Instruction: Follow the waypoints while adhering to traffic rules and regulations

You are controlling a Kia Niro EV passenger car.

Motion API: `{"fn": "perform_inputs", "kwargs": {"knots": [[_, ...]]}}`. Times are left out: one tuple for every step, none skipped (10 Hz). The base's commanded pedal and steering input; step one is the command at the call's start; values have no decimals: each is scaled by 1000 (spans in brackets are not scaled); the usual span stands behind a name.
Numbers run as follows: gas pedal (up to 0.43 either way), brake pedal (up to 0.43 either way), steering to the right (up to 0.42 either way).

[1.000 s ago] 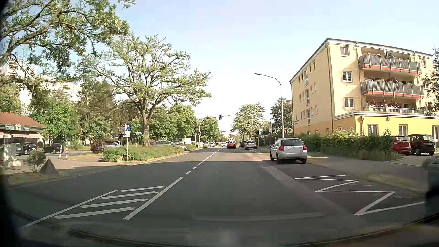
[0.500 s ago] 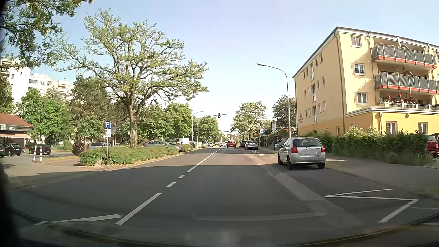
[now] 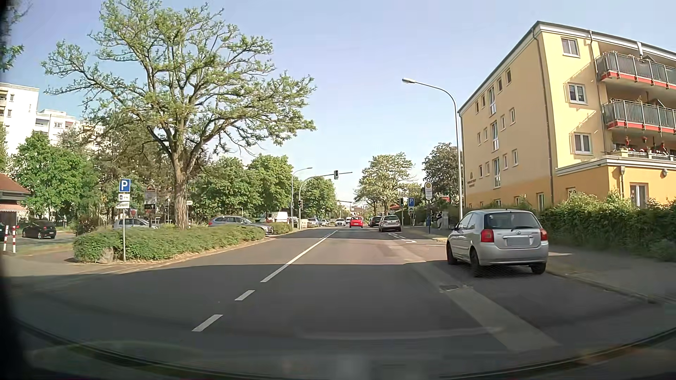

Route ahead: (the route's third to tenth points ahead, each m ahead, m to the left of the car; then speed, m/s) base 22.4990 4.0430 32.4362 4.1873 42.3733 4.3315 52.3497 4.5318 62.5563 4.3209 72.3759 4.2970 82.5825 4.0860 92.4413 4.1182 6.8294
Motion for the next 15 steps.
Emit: {"fn": "perform_inputs", "kwargs": {"knots": [[20,30,1],[20,30,1],[20,30,1],[20,30,1],[20,24,1],[20,30,1],[20,30,1],[20,30,0],[20,24,0],[28,30,0],[28,30,0],[28,30,0],[28,30,0],[28,30,0],[28,30,0]]}}
